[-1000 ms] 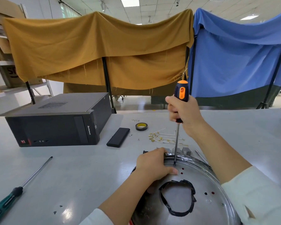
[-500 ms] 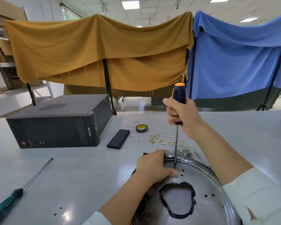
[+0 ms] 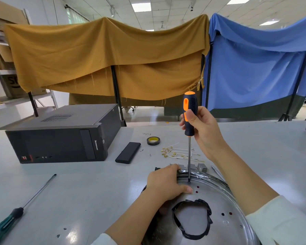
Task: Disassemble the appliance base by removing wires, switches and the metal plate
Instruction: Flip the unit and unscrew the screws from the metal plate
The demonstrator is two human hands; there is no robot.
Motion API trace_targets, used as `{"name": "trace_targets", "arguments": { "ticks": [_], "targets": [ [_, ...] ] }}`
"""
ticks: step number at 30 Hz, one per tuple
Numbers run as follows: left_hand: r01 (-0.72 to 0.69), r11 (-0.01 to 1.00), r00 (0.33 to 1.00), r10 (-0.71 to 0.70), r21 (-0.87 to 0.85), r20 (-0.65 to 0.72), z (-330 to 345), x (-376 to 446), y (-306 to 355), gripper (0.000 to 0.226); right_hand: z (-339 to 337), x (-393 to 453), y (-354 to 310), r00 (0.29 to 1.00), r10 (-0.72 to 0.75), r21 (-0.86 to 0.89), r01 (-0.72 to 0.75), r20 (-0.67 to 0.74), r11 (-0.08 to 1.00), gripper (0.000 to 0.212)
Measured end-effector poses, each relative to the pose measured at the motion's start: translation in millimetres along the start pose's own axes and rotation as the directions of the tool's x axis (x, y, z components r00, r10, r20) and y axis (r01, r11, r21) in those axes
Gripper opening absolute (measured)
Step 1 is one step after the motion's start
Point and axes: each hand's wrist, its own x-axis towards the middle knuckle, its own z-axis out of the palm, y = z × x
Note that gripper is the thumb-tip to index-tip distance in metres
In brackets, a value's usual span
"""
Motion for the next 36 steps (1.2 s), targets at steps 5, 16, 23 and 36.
{"name": "trace_targets", "arguments": {
  "ticks": [5, 16, 23, 36],
  "targets": [
    [-0.004, 1.0, 1.0, 0.004, -0.008, -0.003, -0.8, -0.6, 0.6, 0.075, -3.2, -0.5, -5.5, 0.991, 0.056, 0.236, -0.084, 0.121, 0.968, 0.04],
    [0.005, 1.0, 1.0, -0.005, 0.008, 0.007, -1.5, -1.2, 1.3, 0.075, -4.1, 1.0, 1.8, 0.997, 0.039, 0.04, -0.036, -0.07, 0.999, 0.034],
    [0.004, 1.0, 1.0, -0.004, 0.014, 0.01, -1.9, -1.6, 1.9, 0.074, 2.2, 0.9, -3.3, 0.996, 0.068, 0.208, -0.077, 0.05, 0.975, 0.042],
    [-0.006, 0.999, 1.0, 0.005, 0.035, 0.008, -0.9, -0.7, 1.0, 0.075, -2.4, 4.3, -2.8, 0.994, 0.108, 0.278, -0.105, 0.007, 0.955, 0.054]
  ]
}}
